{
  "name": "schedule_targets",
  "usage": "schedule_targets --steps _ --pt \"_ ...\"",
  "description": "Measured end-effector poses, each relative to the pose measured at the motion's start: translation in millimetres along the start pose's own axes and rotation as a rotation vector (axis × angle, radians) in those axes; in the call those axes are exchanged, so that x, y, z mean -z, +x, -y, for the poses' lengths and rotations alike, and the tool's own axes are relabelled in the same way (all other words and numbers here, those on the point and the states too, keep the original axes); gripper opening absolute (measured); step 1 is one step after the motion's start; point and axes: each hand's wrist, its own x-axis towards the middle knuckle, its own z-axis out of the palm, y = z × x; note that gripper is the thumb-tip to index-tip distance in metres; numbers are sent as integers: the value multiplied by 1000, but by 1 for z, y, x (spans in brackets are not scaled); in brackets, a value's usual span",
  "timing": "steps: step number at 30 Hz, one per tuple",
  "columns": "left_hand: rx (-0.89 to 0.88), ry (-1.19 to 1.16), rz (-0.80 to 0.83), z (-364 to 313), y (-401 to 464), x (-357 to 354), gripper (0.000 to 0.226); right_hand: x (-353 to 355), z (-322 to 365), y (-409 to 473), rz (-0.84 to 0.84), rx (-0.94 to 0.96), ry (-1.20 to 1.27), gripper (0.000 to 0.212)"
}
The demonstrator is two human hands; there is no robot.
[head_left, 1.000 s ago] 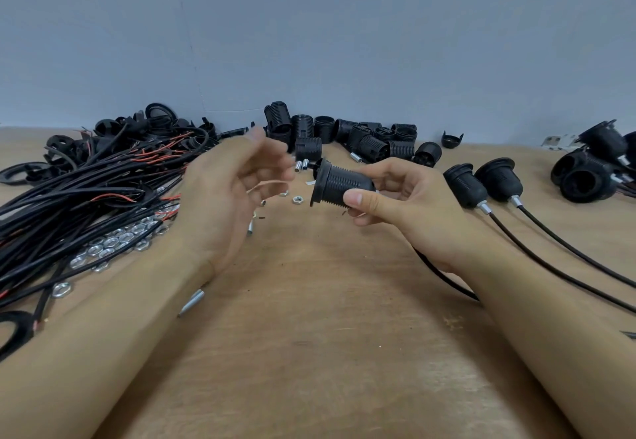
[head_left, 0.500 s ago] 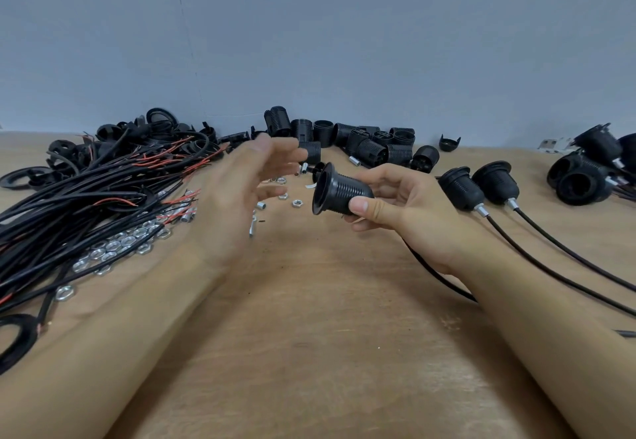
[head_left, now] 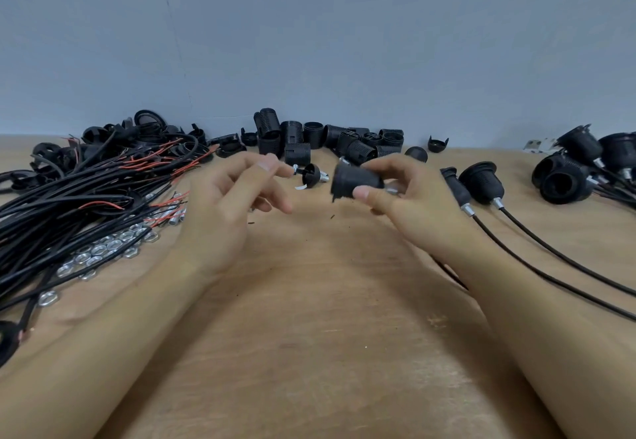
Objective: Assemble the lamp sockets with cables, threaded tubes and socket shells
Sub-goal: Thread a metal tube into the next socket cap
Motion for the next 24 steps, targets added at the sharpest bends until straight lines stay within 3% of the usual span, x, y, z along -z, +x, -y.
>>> schedule_targets --steps 3,9,12,15,17,20,24 --pt "3 48 49 3 -1 -1 31 17 -2 5 -194 -22 -338 29" --pt "17 79 35 6 -1 -1 28 17 -3 2 -179 -156 -879 38" --pt "19 114 42 6 -1 -1 17 16 2 2 -268 27 -735 22" --pt "1 168 62 7 -2 -2 14 5 6 -3 -122 131 -382 4" --pt "2 273 78 11 -5 -2 12 -7 3 -6 22 79 -251 8" --pt "-15 476 102 17 -6 0 5 -13 -10 -3 165 -64 -348 35" --pt "-15 714 120 24 -4 6 4 -3 -15 4 -7 -97 -390 36"
